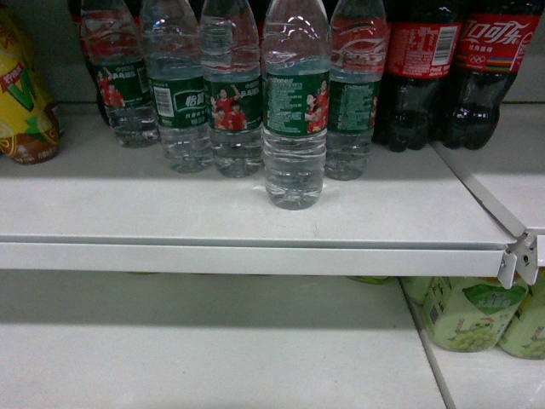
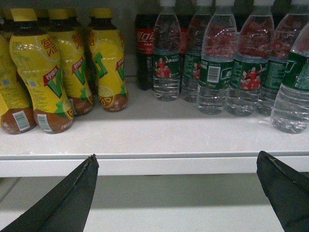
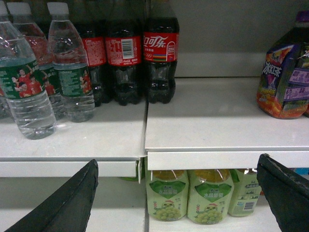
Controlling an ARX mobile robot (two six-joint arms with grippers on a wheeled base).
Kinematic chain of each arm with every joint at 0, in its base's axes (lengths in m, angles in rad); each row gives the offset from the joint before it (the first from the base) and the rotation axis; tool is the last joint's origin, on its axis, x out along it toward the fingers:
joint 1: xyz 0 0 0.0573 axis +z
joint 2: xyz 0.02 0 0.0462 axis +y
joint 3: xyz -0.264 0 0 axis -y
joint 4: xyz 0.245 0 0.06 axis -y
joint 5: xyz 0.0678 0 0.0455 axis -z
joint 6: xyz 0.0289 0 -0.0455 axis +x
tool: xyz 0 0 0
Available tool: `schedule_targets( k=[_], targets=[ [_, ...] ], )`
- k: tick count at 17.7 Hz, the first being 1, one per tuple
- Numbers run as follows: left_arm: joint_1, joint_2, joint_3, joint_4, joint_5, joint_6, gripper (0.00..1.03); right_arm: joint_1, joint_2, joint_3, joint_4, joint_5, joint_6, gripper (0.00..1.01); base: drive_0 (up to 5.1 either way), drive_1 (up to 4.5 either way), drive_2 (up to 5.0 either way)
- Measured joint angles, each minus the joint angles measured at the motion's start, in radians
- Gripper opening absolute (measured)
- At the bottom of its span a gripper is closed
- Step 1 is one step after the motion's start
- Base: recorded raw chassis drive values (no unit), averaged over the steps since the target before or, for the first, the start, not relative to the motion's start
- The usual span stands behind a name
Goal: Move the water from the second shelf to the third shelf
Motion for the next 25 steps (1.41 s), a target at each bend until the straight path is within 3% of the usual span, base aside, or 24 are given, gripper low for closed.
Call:
schedule_targets(
  k=[25],
  targets=[
    [0.000,0.000,0.000,0.000,0.000,0.000,0.98,0.000,0.000,0.000,0.000,0.000,0.000,0.98,0.0,0.00,0.0]
  ],
)
